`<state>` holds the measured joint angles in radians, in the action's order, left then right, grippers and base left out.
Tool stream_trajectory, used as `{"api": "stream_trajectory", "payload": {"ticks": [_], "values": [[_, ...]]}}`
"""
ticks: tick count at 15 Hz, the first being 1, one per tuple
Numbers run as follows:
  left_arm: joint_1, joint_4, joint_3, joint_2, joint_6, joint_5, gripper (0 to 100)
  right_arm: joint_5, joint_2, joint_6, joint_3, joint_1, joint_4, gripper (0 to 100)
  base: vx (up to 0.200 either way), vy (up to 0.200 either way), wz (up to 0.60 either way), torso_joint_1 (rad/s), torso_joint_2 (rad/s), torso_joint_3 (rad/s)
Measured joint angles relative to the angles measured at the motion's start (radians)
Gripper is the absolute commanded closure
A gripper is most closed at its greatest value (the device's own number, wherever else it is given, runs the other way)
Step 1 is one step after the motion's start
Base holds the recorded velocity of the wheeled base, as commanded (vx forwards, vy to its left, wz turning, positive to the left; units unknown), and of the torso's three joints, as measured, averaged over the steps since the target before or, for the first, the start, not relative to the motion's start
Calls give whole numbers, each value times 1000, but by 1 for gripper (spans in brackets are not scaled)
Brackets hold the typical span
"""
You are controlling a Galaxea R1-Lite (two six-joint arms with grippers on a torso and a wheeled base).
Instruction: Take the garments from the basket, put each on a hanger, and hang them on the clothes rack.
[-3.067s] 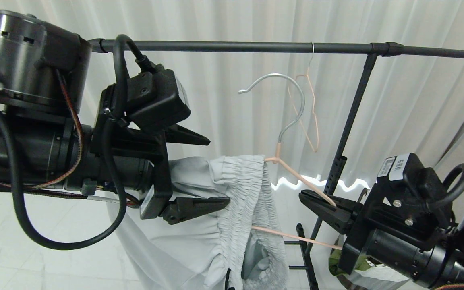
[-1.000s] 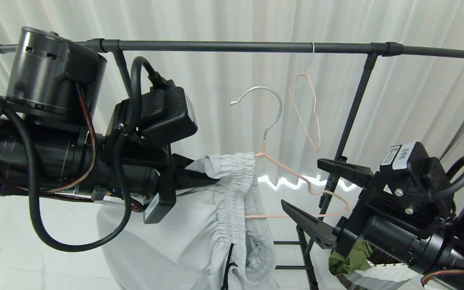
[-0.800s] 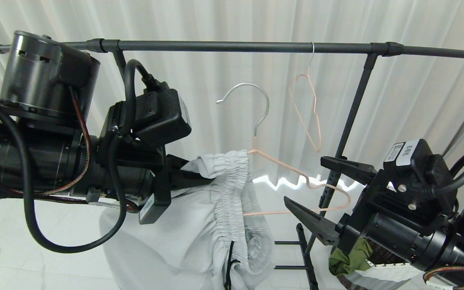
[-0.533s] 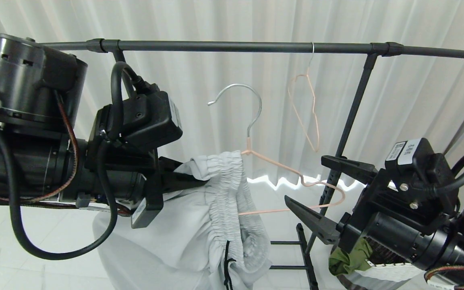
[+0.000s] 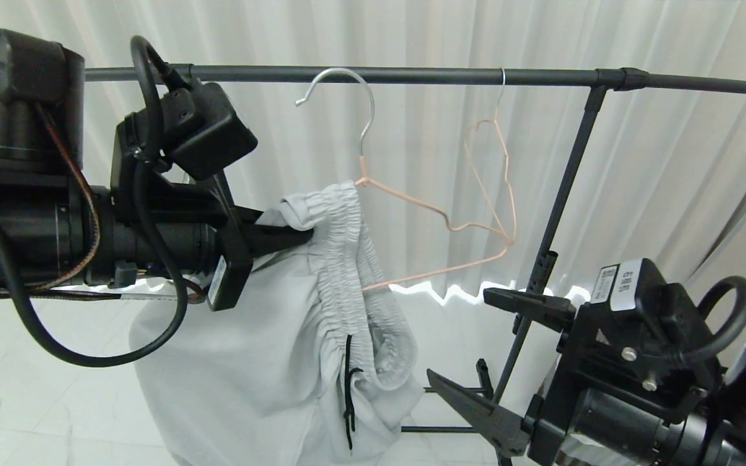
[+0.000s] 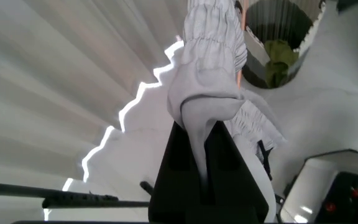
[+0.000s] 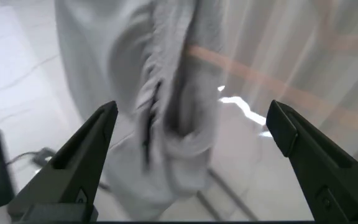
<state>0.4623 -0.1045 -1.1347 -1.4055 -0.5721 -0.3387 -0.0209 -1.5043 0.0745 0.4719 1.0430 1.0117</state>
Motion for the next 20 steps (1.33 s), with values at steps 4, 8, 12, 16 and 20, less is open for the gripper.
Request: {"api": "stream_trajectory", "payload": {"ticks": [4,8,12,16,20], "values": [[0,73,2,8,6,7,100,-47,-28,-253,71,17,-186,0,0,0,0,0,0,0],[2,140,4,11,5,6,100,-161,-125,-518,223,-14,-326,0,0,0,0,0,0,0],[4,180,4,12,6,4,100,-199,-224,-590,288,-81,-331,0,0,0,0,0,0,0],[6,203,2,12,6,3,100,-225,-275,-596,297,-93,-329,0,0,0,0,0,0,0],[14,220,1,13,27,1,100,-236,-295,-598,299,-91,-329,0,0,0,0,0,0,0]]}}
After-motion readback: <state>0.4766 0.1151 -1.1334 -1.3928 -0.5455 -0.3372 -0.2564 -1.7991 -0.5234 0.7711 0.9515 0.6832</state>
